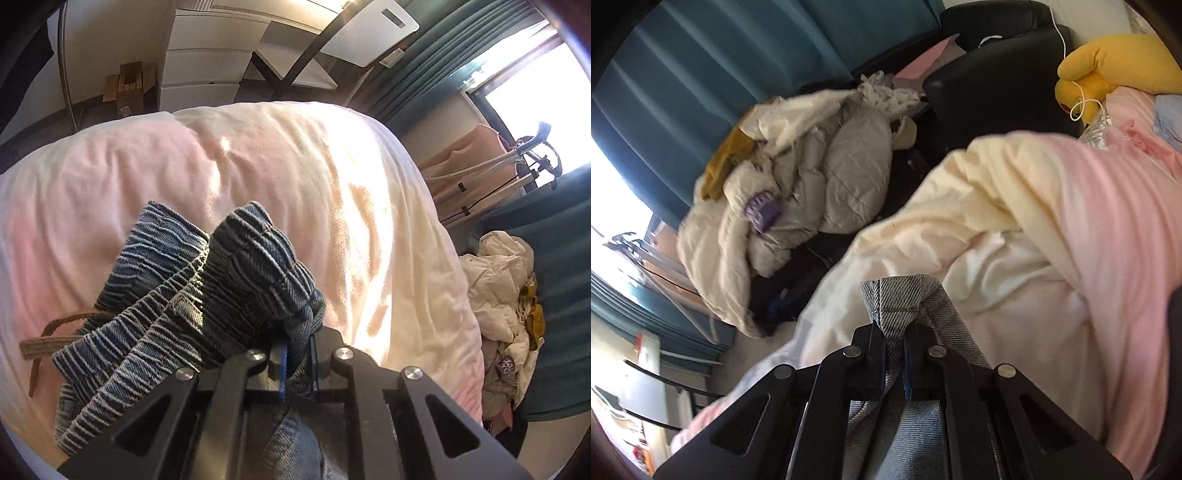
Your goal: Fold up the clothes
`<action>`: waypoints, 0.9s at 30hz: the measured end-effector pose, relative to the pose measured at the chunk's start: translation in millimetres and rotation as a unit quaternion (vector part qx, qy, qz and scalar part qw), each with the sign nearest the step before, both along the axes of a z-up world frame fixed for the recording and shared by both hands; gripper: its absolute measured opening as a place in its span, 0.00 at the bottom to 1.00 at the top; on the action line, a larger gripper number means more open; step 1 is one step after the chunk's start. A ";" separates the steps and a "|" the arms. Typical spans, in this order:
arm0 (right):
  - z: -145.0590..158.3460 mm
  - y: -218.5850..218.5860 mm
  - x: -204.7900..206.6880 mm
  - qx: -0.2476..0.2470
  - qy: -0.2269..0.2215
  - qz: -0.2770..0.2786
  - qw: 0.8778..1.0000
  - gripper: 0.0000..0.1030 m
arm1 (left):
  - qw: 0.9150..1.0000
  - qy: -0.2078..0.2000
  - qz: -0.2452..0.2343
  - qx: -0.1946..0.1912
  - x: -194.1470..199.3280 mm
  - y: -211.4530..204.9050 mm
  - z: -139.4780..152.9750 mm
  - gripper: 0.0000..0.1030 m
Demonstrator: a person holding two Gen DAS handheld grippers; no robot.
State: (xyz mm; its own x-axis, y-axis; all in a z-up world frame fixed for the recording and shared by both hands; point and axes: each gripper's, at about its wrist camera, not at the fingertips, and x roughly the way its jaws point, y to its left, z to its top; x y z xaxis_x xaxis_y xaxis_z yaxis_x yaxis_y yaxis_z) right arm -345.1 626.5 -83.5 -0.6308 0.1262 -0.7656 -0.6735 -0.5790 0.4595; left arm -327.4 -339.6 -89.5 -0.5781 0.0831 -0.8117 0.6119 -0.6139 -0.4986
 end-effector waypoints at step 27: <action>-17.4 -114.1 189.0 -0.197 0.110 0.012 0.974 0.37 | 0.982 0.043 -0.009 0.181 193.9 52.2 -42.3 0.60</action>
State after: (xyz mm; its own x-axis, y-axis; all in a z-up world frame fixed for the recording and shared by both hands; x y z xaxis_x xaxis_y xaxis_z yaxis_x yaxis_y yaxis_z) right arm -156.1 512.4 -100.9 -0.7840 -0.1662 -0.5981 -0.5227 -0.3429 0.7805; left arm -133.5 -287.4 -131.8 -0.6386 0.3684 -0.6756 0.5495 -0.3963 -0.7355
